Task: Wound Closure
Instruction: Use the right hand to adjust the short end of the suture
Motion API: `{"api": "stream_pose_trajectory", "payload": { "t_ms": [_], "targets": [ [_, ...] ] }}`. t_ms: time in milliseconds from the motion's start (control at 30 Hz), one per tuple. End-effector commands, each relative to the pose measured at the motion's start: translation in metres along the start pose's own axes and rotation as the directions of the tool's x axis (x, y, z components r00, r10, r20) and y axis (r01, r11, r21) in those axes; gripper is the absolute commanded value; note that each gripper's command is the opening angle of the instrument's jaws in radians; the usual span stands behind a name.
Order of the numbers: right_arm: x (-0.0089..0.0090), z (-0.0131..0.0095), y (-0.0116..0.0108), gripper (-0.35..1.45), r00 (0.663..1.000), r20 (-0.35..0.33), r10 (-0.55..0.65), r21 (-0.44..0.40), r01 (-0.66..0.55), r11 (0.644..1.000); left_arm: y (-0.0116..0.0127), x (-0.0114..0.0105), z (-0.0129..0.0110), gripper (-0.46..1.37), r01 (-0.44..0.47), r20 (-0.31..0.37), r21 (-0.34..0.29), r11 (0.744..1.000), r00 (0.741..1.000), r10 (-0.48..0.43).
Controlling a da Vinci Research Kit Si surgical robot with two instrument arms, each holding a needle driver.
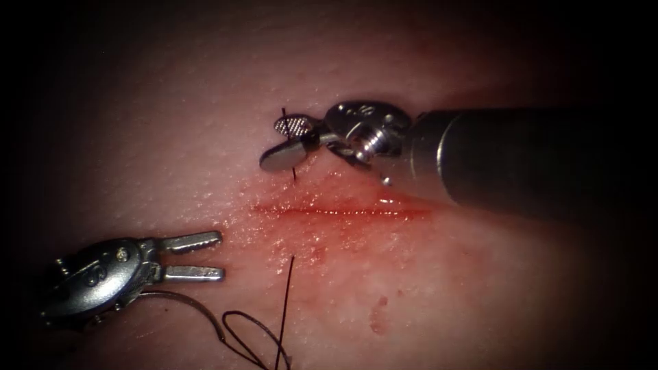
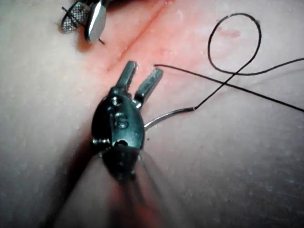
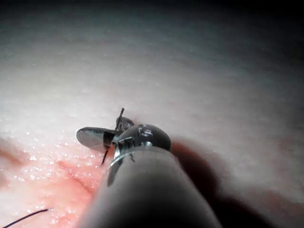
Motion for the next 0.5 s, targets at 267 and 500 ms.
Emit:
{"api": "stream_pose_trajectory", "payload": {
  "t_ms": [267,500],
  "targets": [
    [0.0001,-0.0002,-0.0001,-0.35,0.995,-0.09,0.052,0.002,-0.052,0.999,0.0,0.0001,-0.0001,0.05,-0.004,0.001,-0.006,1.0,1.0,0.004],
    [0.0002,-0.0003,-0.0002,-0.35,0.993,-0.106,0.053,-0.007,-0.054,0.999,0.0,0.0001,-0.0002,0.03,-0.004,0.001,-0.006,1.0,1.0,0.004]
  ]
}}
